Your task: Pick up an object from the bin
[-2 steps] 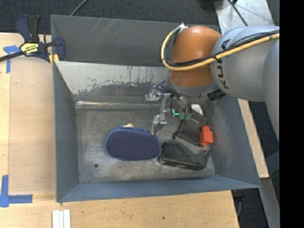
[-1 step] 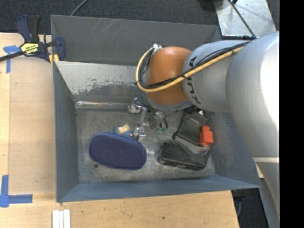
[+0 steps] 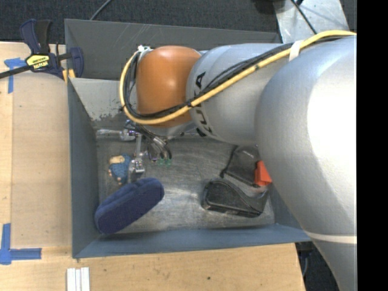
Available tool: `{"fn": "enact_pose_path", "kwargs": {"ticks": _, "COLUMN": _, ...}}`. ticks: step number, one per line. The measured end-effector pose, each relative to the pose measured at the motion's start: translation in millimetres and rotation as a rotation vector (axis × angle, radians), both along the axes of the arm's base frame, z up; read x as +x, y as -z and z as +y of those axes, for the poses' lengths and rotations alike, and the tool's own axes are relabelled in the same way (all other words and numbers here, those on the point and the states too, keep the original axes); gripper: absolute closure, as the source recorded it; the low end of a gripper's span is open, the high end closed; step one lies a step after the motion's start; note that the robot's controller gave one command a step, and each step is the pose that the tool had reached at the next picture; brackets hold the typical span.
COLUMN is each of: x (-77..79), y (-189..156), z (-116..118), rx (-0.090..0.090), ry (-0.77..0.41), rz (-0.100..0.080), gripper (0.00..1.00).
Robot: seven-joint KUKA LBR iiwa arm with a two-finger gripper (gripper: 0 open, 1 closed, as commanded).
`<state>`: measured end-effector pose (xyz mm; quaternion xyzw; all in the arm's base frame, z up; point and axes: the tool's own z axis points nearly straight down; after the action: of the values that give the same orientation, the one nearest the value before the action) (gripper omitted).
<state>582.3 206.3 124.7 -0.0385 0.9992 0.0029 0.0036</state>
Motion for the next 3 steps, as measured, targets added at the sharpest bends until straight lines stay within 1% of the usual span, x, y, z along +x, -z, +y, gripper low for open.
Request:
{"fn": "enact_pose_path", "kwargs": {"ticks": 1, "x": -8.9, "y": 53, "z": -8, "rx": -0.004, "ry": -0.043, "rz": -0.002, "gripper": 0.00}}
{"fn": "enact_pose_path", "kwargs": {"ticks": 2, "x": -6.9, "y": 49, "z": -7, "rx": -0.002, "ry": -0.041, "rz": -0.008, "gripper": 1.00}}
{"fn": "enact_pose_path", "kwargs": {"ticks": 3, "x": -1.5, "y": -74, "z": 22, "rx": -0.002, "ry": -0.041, "rz": -0.005, "gripper": 1.00}}
